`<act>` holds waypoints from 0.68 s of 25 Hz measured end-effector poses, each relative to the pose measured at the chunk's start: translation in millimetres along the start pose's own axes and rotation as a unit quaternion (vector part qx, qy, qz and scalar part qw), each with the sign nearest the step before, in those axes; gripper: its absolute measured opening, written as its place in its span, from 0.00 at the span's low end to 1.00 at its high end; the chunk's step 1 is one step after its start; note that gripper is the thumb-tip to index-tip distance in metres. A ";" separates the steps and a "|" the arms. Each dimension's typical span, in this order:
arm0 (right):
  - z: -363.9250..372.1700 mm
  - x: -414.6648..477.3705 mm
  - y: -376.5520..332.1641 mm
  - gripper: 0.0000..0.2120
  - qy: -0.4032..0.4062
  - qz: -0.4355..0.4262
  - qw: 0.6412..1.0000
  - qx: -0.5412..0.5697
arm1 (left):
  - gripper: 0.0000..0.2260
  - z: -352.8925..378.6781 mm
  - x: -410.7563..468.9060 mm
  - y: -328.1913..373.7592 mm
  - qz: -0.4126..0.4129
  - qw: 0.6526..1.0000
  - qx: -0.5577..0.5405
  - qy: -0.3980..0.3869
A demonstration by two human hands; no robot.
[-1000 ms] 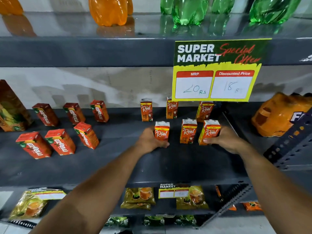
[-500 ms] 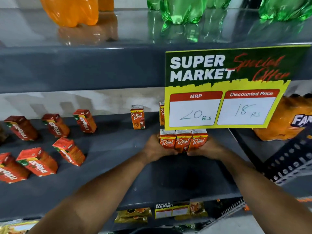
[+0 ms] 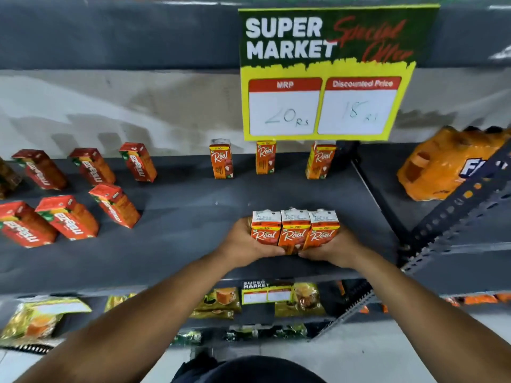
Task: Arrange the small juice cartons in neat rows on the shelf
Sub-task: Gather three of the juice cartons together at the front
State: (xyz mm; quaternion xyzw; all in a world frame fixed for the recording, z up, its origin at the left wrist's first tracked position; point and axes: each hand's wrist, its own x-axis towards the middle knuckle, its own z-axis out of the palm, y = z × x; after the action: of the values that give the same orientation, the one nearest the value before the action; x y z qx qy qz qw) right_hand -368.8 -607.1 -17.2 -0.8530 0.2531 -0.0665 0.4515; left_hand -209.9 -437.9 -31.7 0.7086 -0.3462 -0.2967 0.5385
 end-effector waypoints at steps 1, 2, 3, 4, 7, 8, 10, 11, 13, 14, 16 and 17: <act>3.2 -7.1 -0.2 0.28 0.009 -0.005 1.000 -0.009 | 0.25 0.9 -6.9 0.8 -0.004 1.000 0.002 0.000; 4.8 -11.1 0.3 0.25 0.015 -0.003 1.000 -0.010 | 0.26 1.5 -10.9 2.2 -0.008 1.000 0.003 -0.002; 4.7 -13.9 1.0 0.23 0.016 0.003 1.000 -0.007 | 0.26 2.5 -14.1 4.6 -0.014 1.000 0.006 -0.004; 3.9 -15.4 1.8 0.22 0.016 0.012 1.000 -0.003 | 0.27 3.7 -16.3 7.7 -0.023 1.000 0.008 -0.006; 2.4 -19.5 2.9 0.21 0.012 0.033 0.999 0.003 | 0.29 6.2 -22.9 12.8 -0.048 0.999 0.020 -0.016; 2.2 -20.5 3.2 0.21 0.007 0.034 0.999 0.001 | 0.28 6.5 -24.8 12.9 -0.048 0.998 0.020 -0.017; 1.8 -21.6 2.9 0.22 0.003 0.036 0.999 -0.008 | 0.27 7.1 -27.1 11.4 -0.053 0.998 0.020 -0.013; 1.4 -21.8 2.6 0.22 0.003 0.037 0.999 -0.011 | 0.27 7.9 -28.8 10.3 -0.058 0.998 0.022 -0.010; 0.8 -21.5 1.3 0.22 -0.001 0.036 0.999 -0.019 | 0.27 9.5 -32.0 7.8 -0.066 0.997 0.031 -0.001; 1.0 -21.6 0.9 0.22 -0.004 0.035 0.999 -0.023 | 0.27 10.1 -33.3 6.5 -0.073 0.996 0.041 0.003; 1.0 -22.0 1.3 0.22 -0.007 0.034 0.999 -0.024 | 0.29 11.0 -34.3 4.9 -0.086 0.994 0.063 0.007; 1.0 -22.2 1.6 0.22 -0.008 0.036 0.999 -0.022 | 0.29 11.2 -34.4 4.2 -0.088 0.993 0.073 0.010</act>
State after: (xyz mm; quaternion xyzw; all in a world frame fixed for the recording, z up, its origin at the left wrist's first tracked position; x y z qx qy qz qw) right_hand -388.2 -596.1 -16.4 -0.8535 0.2816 -0.0381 0.4368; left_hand -239.6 -417.0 -28.7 0.7766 -0.2976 -0.3103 0.4605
